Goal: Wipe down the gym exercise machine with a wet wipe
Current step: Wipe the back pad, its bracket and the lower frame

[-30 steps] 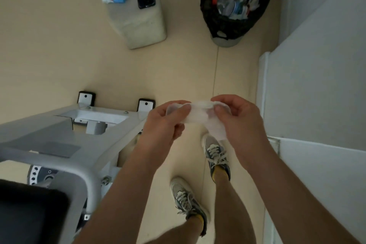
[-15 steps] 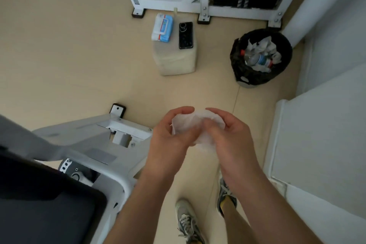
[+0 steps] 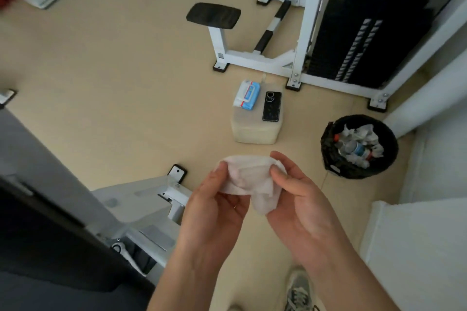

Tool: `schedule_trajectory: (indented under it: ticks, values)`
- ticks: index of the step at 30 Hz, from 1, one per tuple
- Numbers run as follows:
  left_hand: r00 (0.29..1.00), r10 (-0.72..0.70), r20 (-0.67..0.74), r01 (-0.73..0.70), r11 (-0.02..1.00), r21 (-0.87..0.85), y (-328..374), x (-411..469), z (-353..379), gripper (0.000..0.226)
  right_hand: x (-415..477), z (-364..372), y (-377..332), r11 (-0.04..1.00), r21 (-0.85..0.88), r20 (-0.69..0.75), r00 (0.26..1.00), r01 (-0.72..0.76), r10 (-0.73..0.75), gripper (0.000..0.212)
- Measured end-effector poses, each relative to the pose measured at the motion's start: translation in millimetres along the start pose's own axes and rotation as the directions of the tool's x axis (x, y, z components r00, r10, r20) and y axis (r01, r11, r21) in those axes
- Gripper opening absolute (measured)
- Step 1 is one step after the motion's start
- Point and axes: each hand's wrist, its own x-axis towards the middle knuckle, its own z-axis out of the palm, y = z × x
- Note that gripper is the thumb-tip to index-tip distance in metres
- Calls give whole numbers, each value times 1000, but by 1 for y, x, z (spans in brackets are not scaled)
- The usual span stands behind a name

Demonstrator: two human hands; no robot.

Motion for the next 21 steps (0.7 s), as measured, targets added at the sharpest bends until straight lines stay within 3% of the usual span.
schedule_trajectory:
  ticks: [2, 4, 7, 9, 11, 13, 15, 17, 19, 21]
  values:
    - [997, 48, -53, -46, 998, 41, 10, 0, 9, 18, 3, 17, -7, 998, 39, 40, 998, -56, 54, 26]
    - [972, 189, -142, -141, 945, 294, 19, -2, 14, 15, 5, 32, -11, 998, -1, 25, 997, -68, 68, 24]
    - [847, 516, -125, -263, 613, 745, 42, -14, 16, 25, 7, 56, -13, 942, -335, -40, 999, 4, -18, 22]
    - [815, 580, -9, -355, 511, 783, 62, -27, 20, 19, 8, 72, -13, 825, -554, -2, 991, 110, -133, 22]
    - [864, 500, 60, -359, 527, 770, 82, -40, 28, 21, 8, 93, -11, 720, -668, 85, 980, 189, -179, 21]
    - [873, 483, 71, -342, 501, 795, 99, -47, 36, 15, 8, 115, -9, 662, -720, 139, 978, 208, -156, 23]
    - [823, 567, 46, -365, 463, 808, 118, -52, 41, 13, 14, 136, -6, 591, -776, 142, 974, 219, -175, 26]
    - [786, 618, 36, -398, 460, 794, 139, -57, 43, 18, 20, 152, -6, 394, -866, 177, 925, 309, -336, 30]
    - [760, 648, 58, -412, 410, 814, 161, -64, 44, 19, 19, 175, -7, 95, -882, 372, 805, 462, -462, 31]
    - [730, 674, 109, -407, 301, 862, 182, -68, 44, 17, 16, 198, -6, -78, -774, 602, 692, 628, -400, 28]
